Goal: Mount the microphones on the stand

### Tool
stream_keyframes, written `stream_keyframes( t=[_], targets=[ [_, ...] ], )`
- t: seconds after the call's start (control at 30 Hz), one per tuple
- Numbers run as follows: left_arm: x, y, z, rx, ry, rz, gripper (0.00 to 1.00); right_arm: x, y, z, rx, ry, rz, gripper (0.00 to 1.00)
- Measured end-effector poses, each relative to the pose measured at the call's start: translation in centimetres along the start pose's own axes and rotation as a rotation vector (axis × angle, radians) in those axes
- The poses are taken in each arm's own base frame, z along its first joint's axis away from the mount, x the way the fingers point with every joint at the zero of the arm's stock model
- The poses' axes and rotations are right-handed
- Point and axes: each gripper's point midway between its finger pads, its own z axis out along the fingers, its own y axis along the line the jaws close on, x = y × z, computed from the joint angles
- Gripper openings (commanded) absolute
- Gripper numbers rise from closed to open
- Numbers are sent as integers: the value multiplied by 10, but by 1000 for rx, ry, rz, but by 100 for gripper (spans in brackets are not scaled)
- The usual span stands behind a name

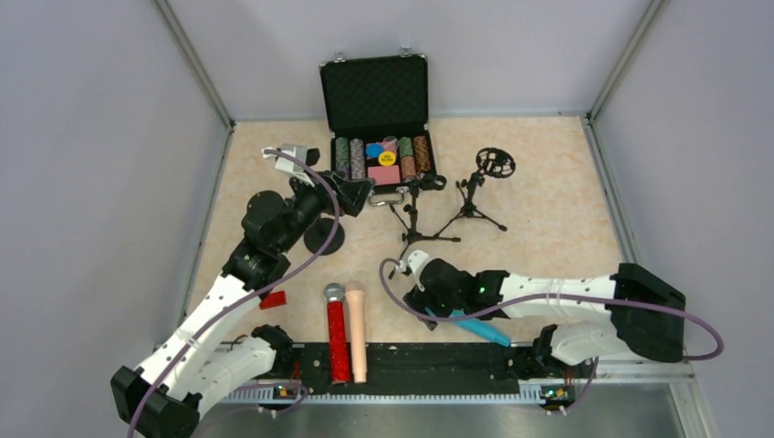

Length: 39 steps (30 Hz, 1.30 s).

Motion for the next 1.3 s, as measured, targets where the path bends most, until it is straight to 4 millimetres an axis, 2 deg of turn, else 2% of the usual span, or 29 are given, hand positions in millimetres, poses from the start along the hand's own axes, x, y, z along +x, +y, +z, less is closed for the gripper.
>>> stream_keyframes(
  t=[0.1,0.2,0.33,0.4,0.63,0.73,0.8,0.9,1.0,1.1,1.3],
  targets=[
    [-1,2,-2,-13,-8,11,96,11,0,9,14,60,-20,63],
    [-2,5,-5,-30,-10,22,97,21,-4,16,42,111,-37,53],
    [-5,9,-9,-51,-22,38,97,18,-7,20,66,123,-56,33],
    [-7,9,-11,-57,-29,42,98,13,-7,22,72,117,-66,26],
    [-13,9,-15,-62,-48,48,98,-11,-4,33,60,67,-132,24],
    [-12,10,-16,-68,-47,50,98,-24,1,43,43,49,-172,26],
    [-10,11,-16,-71,-42,51,98,-32,5,51,32,45,-202,33],
    [-5,14,-18,-78,-33,52,98,-39,8,60,22,43,-237,61],
    [-6,14,-21,-80,-35,55,98,-42,10,63,12,44,-262,74],
    [-10,14,-24,-85,-48,60,98,-43,10,61,7,42,-277,78],
    [-11,17,-26,-99,-59,64,98,-54,8,44,8,6,-295,78]
  ],
)
